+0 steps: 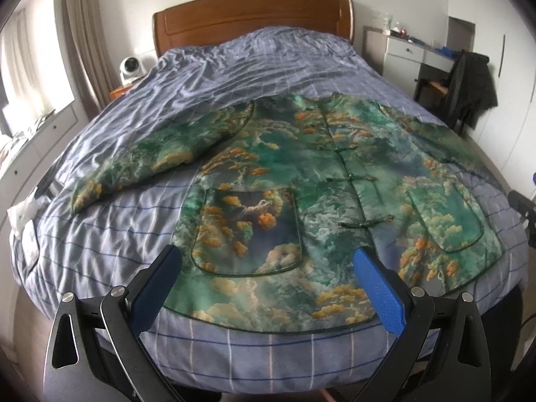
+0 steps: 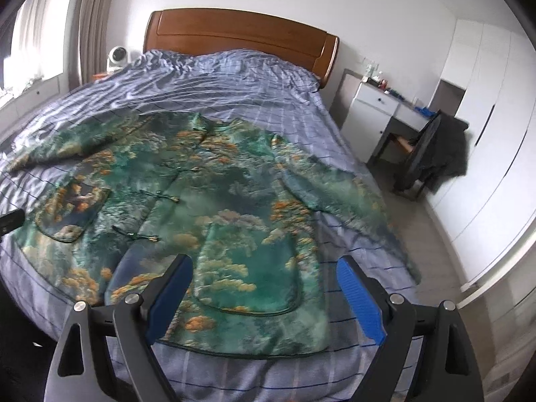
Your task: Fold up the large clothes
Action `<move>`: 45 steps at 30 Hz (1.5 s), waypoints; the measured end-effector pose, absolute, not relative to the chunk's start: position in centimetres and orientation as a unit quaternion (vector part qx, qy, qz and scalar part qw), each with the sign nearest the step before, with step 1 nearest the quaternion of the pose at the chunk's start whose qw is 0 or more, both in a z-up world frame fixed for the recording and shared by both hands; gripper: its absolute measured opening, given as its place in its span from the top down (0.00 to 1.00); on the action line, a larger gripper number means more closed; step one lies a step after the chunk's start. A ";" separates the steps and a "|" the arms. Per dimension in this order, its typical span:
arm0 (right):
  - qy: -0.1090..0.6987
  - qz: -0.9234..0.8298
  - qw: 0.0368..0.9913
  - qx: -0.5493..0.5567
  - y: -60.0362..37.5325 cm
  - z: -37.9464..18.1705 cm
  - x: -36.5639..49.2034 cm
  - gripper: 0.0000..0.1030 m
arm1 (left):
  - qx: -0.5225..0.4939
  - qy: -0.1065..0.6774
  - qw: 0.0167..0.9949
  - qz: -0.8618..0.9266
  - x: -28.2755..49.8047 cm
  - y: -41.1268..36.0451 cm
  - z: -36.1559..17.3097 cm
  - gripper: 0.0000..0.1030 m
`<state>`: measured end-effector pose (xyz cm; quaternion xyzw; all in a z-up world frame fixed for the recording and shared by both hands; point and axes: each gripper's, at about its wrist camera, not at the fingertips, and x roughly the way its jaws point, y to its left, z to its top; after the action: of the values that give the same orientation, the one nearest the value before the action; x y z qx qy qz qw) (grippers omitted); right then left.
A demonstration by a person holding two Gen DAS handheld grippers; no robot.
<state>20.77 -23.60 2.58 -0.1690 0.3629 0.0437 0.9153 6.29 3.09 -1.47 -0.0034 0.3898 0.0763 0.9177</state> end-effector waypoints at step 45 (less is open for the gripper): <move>0.384 -0.033 0.899 -0.207 -25.9 1.9 22.8 0.13 | -0.026 0.431 0.897 0.093 6.8 4.4 -4.3 0.01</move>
<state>22.82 -25.91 1.92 -0.2072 0.3843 -0.0331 0.8990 6.75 4.37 -4.26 -0.0261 0.4307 0.0927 0.8974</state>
